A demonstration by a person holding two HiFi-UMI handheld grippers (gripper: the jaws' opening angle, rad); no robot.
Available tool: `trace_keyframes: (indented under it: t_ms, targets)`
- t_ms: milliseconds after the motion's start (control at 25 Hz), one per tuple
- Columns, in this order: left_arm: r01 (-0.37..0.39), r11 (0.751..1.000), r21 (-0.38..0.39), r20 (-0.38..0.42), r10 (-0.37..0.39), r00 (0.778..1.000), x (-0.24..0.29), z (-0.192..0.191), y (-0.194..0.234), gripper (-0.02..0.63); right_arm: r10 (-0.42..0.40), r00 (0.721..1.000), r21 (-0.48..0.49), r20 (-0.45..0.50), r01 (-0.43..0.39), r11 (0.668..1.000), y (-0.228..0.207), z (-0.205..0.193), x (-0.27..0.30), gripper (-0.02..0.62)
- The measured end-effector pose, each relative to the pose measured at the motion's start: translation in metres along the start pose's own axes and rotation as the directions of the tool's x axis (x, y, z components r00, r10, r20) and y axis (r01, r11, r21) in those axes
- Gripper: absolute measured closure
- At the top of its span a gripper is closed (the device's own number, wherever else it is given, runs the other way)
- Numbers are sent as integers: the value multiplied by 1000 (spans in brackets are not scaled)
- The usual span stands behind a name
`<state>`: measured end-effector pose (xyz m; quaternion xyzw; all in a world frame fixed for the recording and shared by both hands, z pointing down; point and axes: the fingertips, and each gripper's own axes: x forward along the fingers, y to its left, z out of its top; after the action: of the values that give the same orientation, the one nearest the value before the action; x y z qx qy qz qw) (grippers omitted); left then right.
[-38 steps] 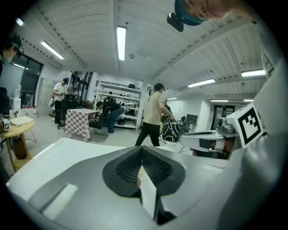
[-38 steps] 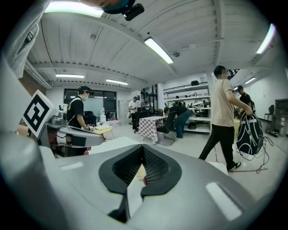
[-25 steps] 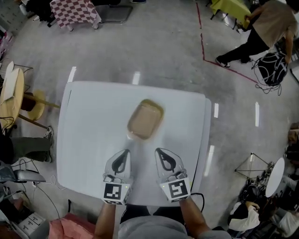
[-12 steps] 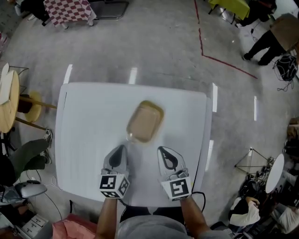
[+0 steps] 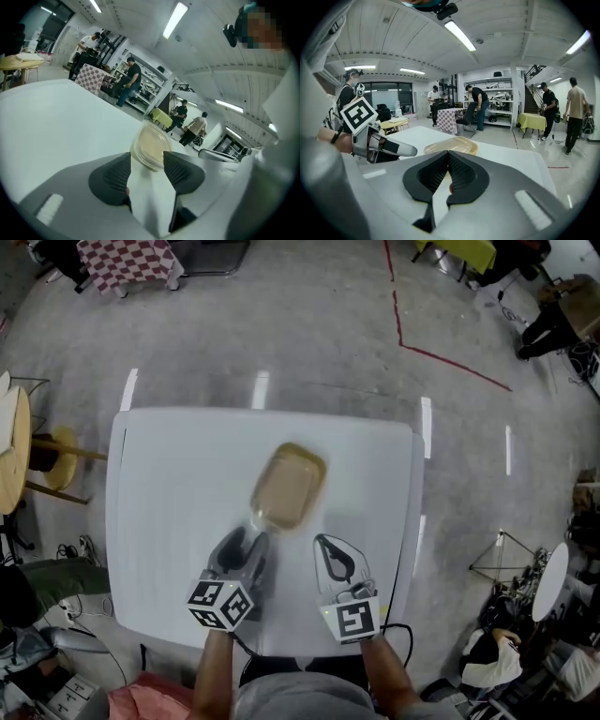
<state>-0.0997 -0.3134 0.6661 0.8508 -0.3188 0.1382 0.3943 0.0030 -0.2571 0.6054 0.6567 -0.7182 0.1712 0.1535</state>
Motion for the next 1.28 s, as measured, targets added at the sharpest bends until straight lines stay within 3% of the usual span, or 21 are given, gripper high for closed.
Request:
trace_keyframes:
  t_ms: [520, 1000, 1280]
  targets:
    - [63, 996, -61, -43, -65, 997, 21, -9, 2, 374, -40, 999, 20, -21, 41, 999, -10, -8, 5, 591]
    - [109, 990, -86, -50, -113, 992, 21, -12, -16, 480, -57, 998, 30, -14, 58, 998, -20, -11, -8, 591]
    - [123, 987, -102, -14, -125, 992, 18, -6, -26, 536, -61, 998, 38, 2, 61, 997, -22, -8, -16, 592]
